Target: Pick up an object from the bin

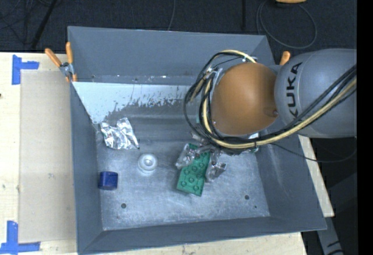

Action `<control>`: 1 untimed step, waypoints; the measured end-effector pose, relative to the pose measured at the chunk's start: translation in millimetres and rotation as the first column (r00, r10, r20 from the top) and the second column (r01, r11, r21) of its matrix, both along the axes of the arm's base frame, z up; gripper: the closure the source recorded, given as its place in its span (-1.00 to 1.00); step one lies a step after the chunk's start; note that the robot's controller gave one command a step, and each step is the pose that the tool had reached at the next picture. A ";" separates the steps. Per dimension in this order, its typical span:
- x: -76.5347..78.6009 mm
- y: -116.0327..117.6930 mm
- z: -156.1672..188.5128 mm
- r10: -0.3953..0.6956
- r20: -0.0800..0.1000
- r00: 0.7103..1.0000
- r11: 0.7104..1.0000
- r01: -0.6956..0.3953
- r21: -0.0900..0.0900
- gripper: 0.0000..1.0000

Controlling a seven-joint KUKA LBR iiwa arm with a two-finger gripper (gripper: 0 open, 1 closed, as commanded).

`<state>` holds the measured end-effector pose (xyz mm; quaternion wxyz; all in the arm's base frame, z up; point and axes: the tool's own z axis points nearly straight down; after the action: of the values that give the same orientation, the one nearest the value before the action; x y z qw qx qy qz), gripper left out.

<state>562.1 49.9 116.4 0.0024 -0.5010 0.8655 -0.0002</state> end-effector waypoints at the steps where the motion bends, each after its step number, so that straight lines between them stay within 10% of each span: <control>1: 0.3 0.7 8.4 -0.006 -0.004 1.000 1.000 0.006 0.000 1.00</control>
Offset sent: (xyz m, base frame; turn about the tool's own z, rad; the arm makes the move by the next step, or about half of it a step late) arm 0.0001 0.0001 0.0088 0.0000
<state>562.3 50.6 124.9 0.0007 -0.4983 0.8670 0.0006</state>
